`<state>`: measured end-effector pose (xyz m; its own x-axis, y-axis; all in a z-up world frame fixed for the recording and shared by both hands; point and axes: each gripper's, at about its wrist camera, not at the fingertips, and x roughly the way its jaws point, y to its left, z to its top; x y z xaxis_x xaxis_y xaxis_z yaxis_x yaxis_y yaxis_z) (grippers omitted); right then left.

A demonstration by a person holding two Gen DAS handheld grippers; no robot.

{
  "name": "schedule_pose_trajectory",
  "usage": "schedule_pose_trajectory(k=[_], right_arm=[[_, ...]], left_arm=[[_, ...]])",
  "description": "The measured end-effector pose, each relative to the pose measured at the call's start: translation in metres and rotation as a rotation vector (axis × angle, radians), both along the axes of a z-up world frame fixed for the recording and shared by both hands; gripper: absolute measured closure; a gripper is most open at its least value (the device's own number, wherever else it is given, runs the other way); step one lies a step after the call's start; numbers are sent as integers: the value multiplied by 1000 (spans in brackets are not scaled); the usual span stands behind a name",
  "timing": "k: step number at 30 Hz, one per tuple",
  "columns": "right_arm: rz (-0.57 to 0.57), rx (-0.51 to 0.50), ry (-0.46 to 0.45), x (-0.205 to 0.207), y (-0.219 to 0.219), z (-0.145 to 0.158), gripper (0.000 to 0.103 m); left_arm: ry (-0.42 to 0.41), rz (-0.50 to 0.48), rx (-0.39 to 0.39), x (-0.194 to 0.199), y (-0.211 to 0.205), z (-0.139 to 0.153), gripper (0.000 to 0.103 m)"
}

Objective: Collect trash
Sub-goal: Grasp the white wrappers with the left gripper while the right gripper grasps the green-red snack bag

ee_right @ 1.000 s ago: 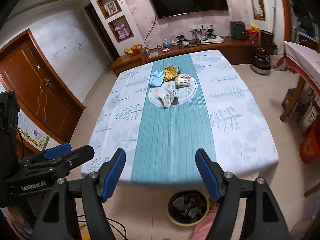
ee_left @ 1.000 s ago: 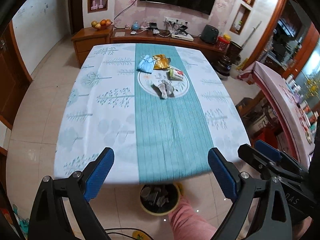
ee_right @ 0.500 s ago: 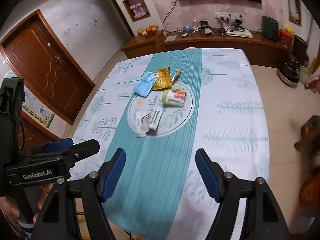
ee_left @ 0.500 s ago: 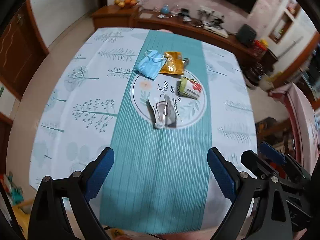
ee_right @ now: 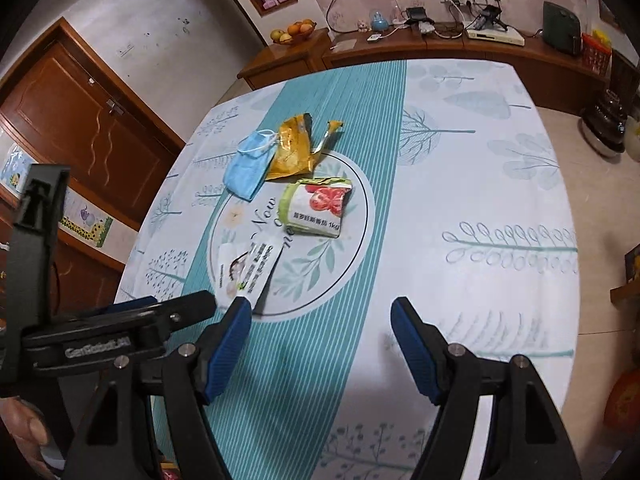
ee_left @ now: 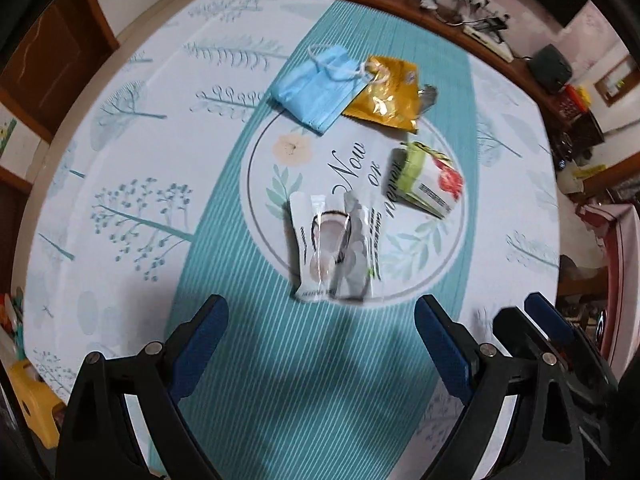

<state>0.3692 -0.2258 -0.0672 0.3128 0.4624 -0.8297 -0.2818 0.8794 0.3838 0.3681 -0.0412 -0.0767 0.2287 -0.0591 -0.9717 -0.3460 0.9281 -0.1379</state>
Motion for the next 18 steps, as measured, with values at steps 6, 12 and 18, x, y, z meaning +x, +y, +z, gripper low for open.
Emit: schedule_pose_trajectory(k=[6,12,18], right_arm=[[10,-8,3,24,2,-13,30],[56,-38,3,48,14,-25,30],[180,-86,-33,67,37,-29,30]], left_arm=[[70,37,-6,29,1,-32,24],[103,25,9,42,-5,-48,52],[75,28,9,46,0,-44,91]])
